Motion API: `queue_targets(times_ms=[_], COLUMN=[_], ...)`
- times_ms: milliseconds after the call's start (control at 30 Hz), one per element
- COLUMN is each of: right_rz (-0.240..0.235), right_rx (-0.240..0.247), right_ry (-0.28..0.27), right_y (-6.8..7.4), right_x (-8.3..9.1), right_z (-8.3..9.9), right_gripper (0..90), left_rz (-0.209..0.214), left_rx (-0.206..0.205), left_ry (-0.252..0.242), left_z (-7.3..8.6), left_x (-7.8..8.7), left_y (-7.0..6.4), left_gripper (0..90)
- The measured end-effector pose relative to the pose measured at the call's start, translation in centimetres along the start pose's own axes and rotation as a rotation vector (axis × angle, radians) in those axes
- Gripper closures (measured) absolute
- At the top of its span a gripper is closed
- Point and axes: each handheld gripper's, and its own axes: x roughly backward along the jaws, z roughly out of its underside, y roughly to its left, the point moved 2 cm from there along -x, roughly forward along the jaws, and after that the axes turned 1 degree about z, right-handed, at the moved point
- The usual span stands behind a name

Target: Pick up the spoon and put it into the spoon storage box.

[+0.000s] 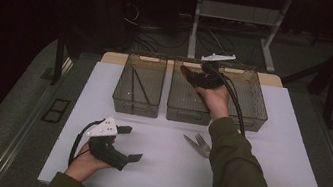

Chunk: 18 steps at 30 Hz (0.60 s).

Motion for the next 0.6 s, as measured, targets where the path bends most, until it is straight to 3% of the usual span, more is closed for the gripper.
queue_targets(times_ms=[333, 433, 600], right_rz=[0.014, 0.023, 0.026], right_rx=[0.012, 0.024, 0.026], right_ry=[0.051, 0.084, 0.088], right_y=[0.0, -0.1, -0.1], right_x=[-1.1, -1.5, -1.3], right_z=[1.5, 1.9, 1.9], right_gripper=[79.5, 71.1, 60.5], left_rz=[0.000, 0.000, 0.000], left_rx=[-0.007, 0.001, 0.001], left_ry=[-0.001, -0.001, -0.001], left_z=[0.0, 0.0, 0.0], left_x=[0.0, 0.0, 0.0], left_y=[0.0, 0.0, 0.0], left_gripper=[0.0, 0.0, 0.0])
